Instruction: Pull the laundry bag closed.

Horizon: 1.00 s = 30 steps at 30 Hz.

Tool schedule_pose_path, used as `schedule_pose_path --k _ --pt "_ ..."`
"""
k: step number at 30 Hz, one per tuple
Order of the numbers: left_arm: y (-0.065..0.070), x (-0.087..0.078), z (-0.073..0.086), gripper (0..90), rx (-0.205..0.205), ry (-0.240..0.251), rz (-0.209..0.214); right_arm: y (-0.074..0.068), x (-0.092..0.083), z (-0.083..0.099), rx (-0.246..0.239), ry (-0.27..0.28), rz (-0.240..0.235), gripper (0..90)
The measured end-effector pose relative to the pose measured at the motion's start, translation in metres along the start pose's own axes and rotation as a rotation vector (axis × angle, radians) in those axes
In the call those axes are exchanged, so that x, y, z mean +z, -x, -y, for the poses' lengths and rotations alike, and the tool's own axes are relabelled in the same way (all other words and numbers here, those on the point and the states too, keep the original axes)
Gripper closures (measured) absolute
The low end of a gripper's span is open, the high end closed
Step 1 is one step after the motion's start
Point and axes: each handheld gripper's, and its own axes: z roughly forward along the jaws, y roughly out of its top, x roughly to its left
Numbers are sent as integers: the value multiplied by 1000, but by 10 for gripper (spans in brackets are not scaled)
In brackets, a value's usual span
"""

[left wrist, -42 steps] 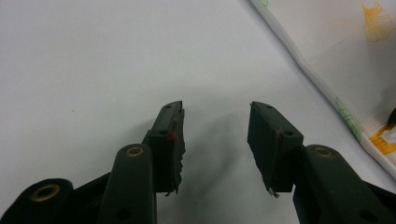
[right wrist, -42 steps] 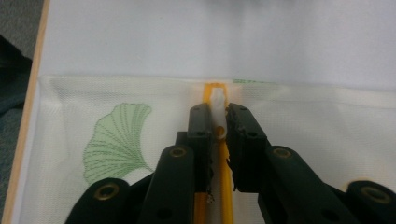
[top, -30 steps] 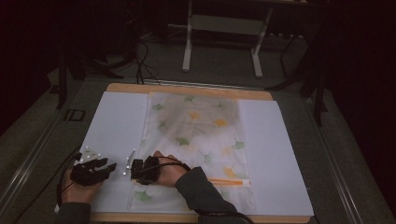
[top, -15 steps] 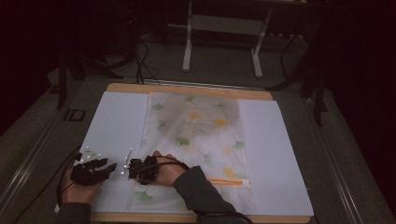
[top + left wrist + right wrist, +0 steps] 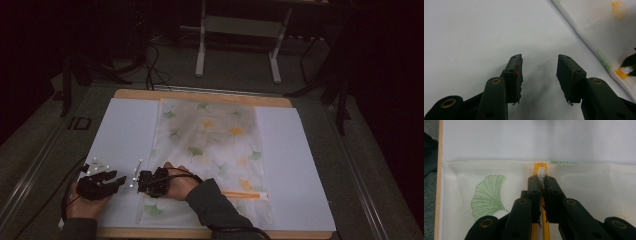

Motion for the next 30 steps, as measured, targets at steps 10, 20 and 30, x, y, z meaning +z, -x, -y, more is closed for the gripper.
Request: schedule_pose_path --k 10,20,30 --pt "10 -5 1 563 14 -20 69 -1 -3 2 -2 15 10 844" --pt "17 -8 2 601 15 -37 131 -1 -6 4 1 28 17 844" --pt "22 -13 3 601 -21 -33 206 0 -7 5 9 41 28 844"
